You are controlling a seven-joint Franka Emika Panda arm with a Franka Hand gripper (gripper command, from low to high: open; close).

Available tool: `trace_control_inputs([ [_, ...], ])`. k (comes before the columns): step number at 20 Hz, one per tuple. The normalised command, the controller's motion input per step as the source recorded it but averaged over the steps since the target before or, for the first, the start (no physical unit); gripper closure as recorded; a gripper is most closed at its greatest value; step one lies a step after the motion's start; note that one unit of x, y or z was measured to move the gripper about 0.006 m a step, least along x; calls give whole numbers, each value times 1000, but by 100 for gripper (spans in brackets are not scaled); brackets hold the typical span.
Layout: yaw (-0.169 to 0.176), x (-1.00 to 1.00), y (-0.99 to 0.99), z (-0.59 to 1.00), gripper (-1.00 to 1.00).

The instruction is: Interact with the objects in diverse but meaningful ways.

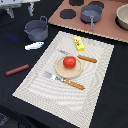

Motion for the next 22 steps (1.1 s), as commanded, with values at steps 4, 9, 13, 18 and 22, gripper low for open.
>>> trace_control_inputs([
  [4, 33, 589, -401, 176, -100],
  [9, 40, 550, -423, 145, -100],
  [13, 63, 458, -462, 0, -100],
  [18, 54, 482, -475, 1, -100],
  [22, 69, 412, -549, -35, -100],
])
